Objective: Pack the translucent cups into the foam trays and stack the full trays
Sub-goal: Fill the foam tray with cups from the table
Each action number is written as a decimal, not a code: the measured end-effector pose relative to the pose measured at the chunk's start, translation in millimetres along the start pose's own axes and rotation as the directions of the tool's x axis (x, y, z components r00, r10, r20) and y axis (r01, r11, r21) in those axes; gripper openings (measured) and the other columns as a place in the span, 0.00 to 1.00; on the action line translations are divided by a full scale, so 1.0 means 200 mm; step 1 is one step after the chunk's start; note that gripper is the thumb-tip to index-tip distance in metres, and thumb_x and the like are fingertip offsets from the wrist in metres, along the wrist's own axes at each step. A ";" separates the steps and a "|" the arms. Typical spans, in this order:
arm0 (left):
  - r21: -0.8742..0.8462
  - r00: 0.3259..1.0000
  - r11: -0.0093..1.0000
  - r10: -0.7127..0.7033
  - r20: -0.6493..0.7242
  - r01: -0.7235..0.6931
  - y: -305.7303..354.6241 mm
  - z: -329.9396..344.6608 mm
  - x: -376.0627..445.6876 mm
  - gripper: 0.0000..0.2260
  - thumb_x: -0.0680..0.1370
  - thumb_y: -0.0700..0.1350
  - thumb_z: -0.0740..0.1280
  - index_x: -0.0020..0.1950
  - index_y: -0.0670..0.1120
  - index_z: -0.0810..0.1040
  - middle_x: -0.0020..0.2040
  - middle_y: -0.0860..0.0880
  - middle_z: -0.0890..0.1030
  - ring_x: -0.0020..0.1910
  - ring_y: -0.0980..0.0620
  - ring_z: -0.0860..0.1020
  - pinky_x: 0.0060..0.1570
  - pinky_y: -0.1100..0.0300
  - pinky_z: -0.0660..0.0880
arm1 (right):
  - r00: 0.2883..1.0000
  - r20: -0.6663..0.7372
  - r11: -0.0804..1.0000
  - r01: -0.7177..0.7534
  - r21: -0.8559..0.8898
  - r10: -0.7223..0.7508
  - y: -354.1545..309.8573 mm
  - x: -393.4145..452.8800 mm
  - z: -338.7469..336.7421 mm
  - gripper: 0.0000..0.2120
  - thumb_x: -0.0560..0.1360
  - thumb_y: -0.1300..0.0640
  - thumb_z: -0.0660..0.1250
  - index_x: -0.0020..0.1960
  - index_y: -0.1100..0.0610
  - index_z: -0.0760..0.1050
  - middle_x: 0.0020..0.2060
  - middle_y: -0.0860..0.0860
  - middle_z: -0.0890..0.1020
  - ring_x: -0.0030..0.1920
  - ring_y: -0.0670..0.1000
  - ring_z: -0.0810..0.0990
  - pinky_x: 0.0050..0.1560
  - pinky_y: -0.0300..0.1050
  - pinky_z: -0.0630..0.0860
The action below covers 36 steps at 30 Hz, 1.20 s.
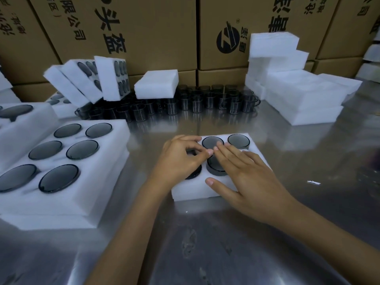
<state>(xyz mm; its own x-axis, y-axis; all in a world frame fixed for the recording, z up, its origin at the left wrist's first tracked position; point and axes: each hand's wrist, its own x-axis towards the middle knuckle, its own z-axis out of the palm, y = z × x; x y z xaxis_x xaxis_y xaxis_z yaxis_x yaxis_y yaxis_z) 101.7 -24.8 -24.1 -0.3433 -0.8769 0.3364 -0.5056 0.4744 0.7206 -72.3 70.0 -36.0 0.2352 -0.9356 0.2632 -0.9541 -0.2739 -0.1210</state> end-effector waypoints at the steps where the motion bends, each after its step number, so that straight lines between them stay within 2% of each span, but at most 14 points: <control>1: 0.060 0.998 0.996 0.067 -0.007 -0.067 0.01 0.00 -0.01 0.04 0.75 0.50 0.74 0.48 0.53 0.87 0.59 0.58 0.82 0.66 0.59 0.73 0.69 0.52 0.67 | 1.000 -0.012 1.000 0.011 0.006 -0.011 0.01 -0.01 0.00 0.38 0.79 0.30 0.42 0.82 0.51 0.51 0.81 0.44 0.50 0.79 0.40 0.42 0.79 0.45 0.49; 4: 0.171 0.966 0.951 0.259 0.022 -0.259 0.03 0.00 -0.06 0.07 0.76 0.46 0.71 0.51 0.52 0.87 0.56 0.60 0.83 0.64 0.59 0.74 0.70 0.59 0.64 | 0.996 -0.072 0.999 0.052 0.007 -0.051 0.06 -0.04 -0.01 0.36 0.80 0.32 0.46 0.79 0.52 0.61 0.79 0.44 0.59 0.79 0.41 0.50 0.77 0.45 0.53; 6: 0.199 0.957 0.937 0.286 0.040 -0.288 0.03 0.00 -0.08 0.07 0.75 0.45 0.70 0.49 0.52 0.87 0.54 0.61 0.84 0.61 0.61 0.75 0.67 0.65 0.64 | 0.993 -0.082 0.996 0.084 0.029 -0.081 0.10 -0.06 0.00 0.33 0.81 0.35 0.49 0.78 0.53 0.63 0.78 0.44 0.62 0.79 0.42 0.52 0.76 0.45 0.55; 10: 0.147 0.969 0.958 0.235 0.079 -0.245 0.03 0.00 -0.08 0.07 0.75 0.42 0.73 0.50 0.51 0.88 0.54 0.59 0.84 0.59 0.58 0.76 0.65 0.56 0.70 | 0.990 -0.065 0.992 0.123 -0.034 -0.125 0.15 -0.08 0.02 0.32 0.80 0.36 0.53 0.77 0.53 0.66 0.77 0.45 0.66 0.79 0.45 0.58 0.76 0.49 0.58; 15: 0.139 0.990 0.987 0.060 0.124 -0.077 -0.01 0.00 -0.08 0.23 0.77 0.50 0.72 0.71 0.62 0.72 0.70 0.64 0.70 0.72 0.61 0.63 0.74 0.58 0.54 | 0.992 -0.058 0.993 0.112 0.025 -0.110 0.14 -0.06 0.01 0.32 0.78 0.34 0.52 0.75 0.50 0.70 0.76 0.42 0.66 0.77 0.42 0.60 0.76 0.44 0.55; 18: 0.153 0.985 0.985 0.048 0.168 -0.074 -0.02 0.00 -0.06 0.22 0.77 0.51 0.71 0.69 0.62 0.73 0.73 0.63 0.68 0.75 0.60 0.60 0.77 0.51 0.52 | 0.994 -0.104 0.956 0.063 0.288 -0.034 0.15 0.00 -0.03 0.25 0.79 0.37 0.57 0.67 0.49 0.78 0.68 0.38 0.75 0.74 0.39 0.65 0.72 0.36 0.58; 21: 0.105 0.986 0.992 0.047 0.158 -0.064 -0.06 -0.03 0.00 0.23 0.76 0.54 0.71 0.70 0.67 0.70 0.75 0.65 0.62 0.76 0.60 0.56 0.75 0.51 0.49 | 0.977 -0.199 0.851 0.042 0.524 0.075 0.23 0.12 -0.03 0.12 0.80 0.50 0.65 0.59 0.49 0.83 0.60 0.36 0.80 0.68 0.41 0.71 0.69 0.35 0.62; 24: -0.146 0.992 0.982 -0.124 -0.007 0.122 -0.13 -0.05 0.14 0.19 0.80 0.52 0.67 0.70 0.63 0.72 0.76 0.59 0.64 0.73 0.59 0.62 0.71 0.60 0.61 | 0.963 -0.189 0.865 -0.073 0.497 0.190 0.37 0.33 0.00 0.14 0.79 0.56 0.66 0.64 0.51 0.80 0.68 0.44 0.75 0.70 0.45 0.69 0.68 0.37 0.61; 26: -0.272 0.956 0.929 -0.283 -0.082 0.251 -0.21 -0.02 0.21 0.16 0.82 0.50 0.63 0.70 0.56 0.73 0.73 0.54 0.70 0.72 0.55 0.67 0.71 0.56 0.65 | 0.944 -0.194 0.863 -0.144 0.483 0.266 0.49 0.49 0.03 0.17 0.79 0.59 0.65 0.67 0.55 0.77 0.68 0.51 0.76 0.69 0.51 0.72 0.64 0.30 0.61; 27: -0.329 0.932 0.897 -0.346 -0.110 0.295 -0.25 -0.01 0.22 0.15 0.83 0.50 0.62 0.69 0.53 0.75 0.69 0.54 0.74 0.70 0.54 0.70 0.69 0.57 0.66 | 0.933 -0.176 0.859 -0.201 0.471 0.315 0.55 0.56 0.06 0.18 0.79 0.59 0.65 0.68 0.56 0.75 0.67 0.53 0.76 0.68 0.54 0.73 0.63 0.31 0.63; 30: -0.390 0.914 0.878 -0.368 -0.174 0.279 -0.34 0.03 0.24 0.11 0.82 0.50 0.62 0.60 0.51 0.81 0.51 0.65 0.81 0.52 0.72 0.76 0.53 0.73 0.67 | 0.895 -0.076 0.825 -0.368 0.428 0.439 0.72 0.75 0.16 0.24 0.79 0.58 0.64 0.74 0.55 0.68 0.68 0.55 0.76 0.66 0.56 0.75 0.63 0.43 0.67; 32: -0.369 0.914 0.886 -0.365 -0.177 0.282 -0.39 0.04 0.27 0.10 0.82 0.50 0.62 0.56 0.52 0.82 0.45 0.65 0.81 0.43 0.74 0.76 0.40 0.79 0.67 | 0.880 -0.021 0.794 -0.417 0.443 0.474 0.80 0.86 0.20 0.27 0.78 0.61 0.63 0.77 0.55 0.64 0.70 0.56 0.73 0.67 0.57 0.74 0.64 0.47 0.69; 34: -0.368 0.906 0.885 -0.373 -0.198 0.284 -0.42 0.04 0.30 0.09 0.82 0.50 0.63 0.55 0.51 0.83 0.47 0.58 0.83 0.47 0.66 0.79 0.41 0.74 0.70 | 0.868 0.056 0.756 -0.460 0.465 0.494 0.86 0.96 0.22 0.32 0.78 0.62 0.62 0.80 0.52 0.59 0.60 0.57 0.78 0.59 0.57 0.78 0.62 0.51 0.74; 36: -0.386 0.897 0.877 -0.387 -0.216 0.285 -0.43 0.04 0.33 0.09 0.82 0.48 0.63 0.55 0.50 0.83 0.50 0.55 0.84 0.51 0.58 0.81 0.46 0.69 0.72 | 0.862 0.111 0.744 -0.486 0.459 0.494 0.91 1.04 0.22 0.33 0.79 0.60 0.61 0.81 0.49 0.53 0.38 0.53 0.77 0.39 0.53 0.76 0.48 0.48 0.75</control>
<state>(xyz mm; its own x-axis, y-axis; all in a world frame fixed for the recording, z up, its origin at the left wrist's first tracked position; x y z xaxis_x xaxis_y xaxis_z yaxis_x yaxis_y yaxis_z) 116.1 -122.5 -69.6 0.0586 -0.9863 0.1540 -0.2357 0.1362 0.9622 -188.1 -184.4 -45.4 -0.2484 -0.9668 0.0607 -0.7391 0.1487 -0.6570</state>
